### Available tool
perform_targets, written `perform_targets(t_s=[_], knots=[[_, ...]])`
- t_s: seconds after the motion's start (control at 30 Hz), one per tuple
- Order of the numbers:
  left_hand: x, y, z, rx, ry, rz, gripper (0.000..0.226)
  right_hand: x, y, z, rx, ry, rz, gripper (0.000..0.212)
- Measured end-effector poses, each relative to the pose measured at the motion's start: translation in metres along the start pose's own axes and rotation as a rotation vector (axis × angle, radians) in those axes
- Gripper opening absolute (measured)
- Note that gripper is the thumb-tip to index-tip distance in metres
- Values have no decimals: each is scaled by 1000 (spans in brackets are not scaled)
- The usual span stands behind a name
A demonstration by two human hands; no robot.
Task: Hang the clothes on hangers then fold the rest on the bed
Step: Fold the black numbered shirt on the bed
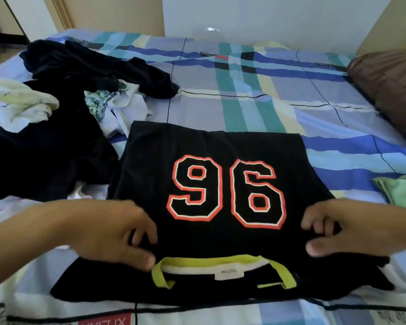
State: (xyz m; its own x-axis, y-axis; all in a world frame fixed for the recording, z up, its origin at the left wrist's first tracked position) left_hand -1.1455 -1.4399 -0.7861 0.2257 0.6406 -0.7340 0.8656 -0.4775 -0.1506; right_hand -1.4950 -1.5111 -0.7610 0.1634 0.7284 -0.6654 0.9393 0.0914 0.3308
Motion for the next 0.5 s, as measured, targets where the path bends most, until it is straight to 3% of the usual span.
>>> perform_targets(t_s=[0.13,0.2,0.3,0.4,0.5], knots=[[-80,35,28,-30,-619,25,46,-62,7,39,-160,-449,81,39],[-109,72,57,-113,-767,58,38,-96,6,69,-235,-630,120,43],[-139,132,100,-364,-722,198,53,-137,-6,121,-175,-694,85,66],[-142,174,126,-494,-499,183,68,-152,-28,165,-17,-548,82,88],[-140,189,130,-520,-431,216,52,-153,-44,180,64,-471,132,82]])
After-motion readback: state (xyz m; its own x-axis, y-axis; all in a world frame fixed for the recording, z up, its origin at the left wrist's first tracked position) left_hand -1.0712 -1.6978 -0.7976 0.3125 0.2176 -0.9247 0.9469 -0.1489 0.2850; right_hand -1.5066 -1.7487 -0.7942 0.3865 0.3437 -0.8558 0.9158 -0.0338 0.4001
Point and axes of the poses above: each hand's wrist, its own z-axis towards the middle knuckle, its own x-axis out of the palm, y = z × x, the point moved 8 cm from there along z, towards the middle knuckle, and after that the axes turned 15 degrees about z, right-handed, at the moved point
